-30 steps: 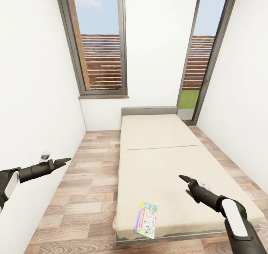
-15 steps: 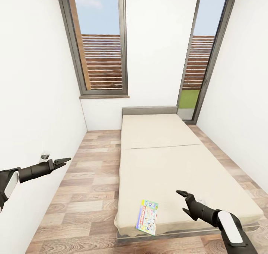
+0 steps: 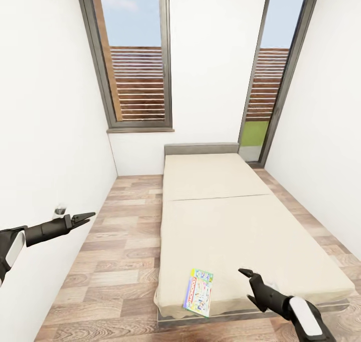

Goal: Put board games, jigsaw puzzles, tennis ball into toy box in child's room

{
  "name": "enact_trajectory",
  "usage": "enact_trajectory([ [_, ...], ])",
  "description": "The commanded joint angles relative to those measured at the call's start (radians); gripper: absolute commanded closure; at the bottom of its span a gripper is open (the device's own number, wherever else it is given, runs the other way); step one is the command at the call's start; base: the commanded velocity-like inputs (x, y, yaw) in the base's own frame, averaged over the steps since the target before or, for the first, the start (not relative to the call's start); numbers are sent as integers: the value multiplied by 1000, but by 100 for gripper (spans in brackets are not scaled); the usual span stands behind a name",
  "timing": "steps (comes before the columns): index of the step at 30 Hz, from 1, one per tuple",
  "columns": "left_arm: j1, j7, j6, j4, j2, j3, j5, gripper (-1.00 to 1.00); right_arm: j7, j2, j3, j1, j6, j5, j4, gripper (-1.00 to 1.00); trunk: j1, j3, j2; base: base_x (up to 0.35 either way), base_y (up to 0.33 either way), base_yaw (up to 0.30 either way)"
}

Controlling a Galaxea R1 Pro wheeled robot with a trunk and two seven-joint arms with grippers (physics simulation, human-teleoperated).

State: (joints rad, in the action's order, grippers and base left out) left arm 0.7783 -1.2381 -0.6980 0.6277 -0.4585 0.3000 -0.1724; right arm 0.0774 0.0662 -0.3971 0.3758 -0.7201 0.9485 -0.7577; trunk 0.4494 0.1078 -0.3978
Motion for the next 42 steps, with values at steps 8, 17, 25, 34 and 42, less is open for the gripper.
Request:
enact_trajectory([
  [8, 1, -29, -13, 0, -2, 1, -3, -100, 0, -2, -5, 0, 41, -8, 101, -100, 4, 5, -9, 0, 0, 0],
  [17, 1, -30, -19, 0, -2, 1, -4, -100, 0, -16, 12, 0, 164, -9, 119, -100, 39, 34, -72, 0, 0, 0],
  [25, 1, -33, -42, 0, -3, 1, -4, -100, 3, -22, 32, 0, 161, -5, 128, -100, 70, 59, -128, 0, 0, 0],
  [34, 1, -35, -79, 0, -2, 1, -4, -100, 4, -63, 51, 0, 129, -3, 130, -100, 104, 87, -191, 0, 0, 0],
  [42, 1, -35, -93, 0, -2, 1, -4, -100, 16, -64, 50, 0, 123, 4, 128, -100, 135, 112, -247, 0, 0, 0],
])
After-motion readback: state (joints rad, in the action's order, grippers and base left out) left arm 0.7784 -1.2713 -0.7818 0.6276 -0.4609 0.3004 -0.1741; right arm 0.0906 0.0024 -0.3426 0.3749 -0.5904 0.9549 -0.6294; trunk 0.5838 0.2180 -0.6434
